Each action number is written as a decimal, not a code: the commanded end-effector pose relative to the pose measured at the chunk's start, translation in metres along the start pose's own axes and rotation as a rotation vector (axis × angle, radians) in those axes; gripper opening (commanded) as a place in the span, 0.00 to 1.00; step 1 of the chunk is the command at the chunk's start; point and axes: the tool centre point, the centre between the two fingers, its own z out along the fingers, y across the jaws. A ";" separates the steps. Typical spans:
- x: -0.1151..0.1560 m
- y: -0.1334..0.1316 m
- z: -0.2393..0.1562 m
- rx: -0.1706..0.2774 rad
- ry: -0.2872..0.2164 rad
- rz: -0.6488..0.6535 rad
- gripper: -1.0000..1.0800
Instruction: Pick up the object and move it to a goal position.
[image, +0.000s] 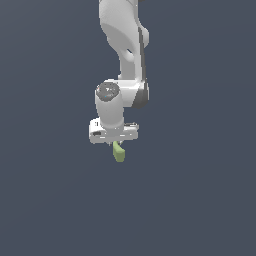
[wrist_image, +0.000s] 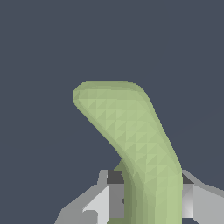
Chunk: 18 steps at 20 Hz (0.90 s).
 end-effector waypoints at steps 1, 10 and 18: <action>0.000 0.000 0.000 0.000 0.000 0.000 0.00; 0.002 0.002 -0.025 0.000 0.000 0.000 0.00; 0.008 0.007 -0.087 0.000 0.000 0.000 0.00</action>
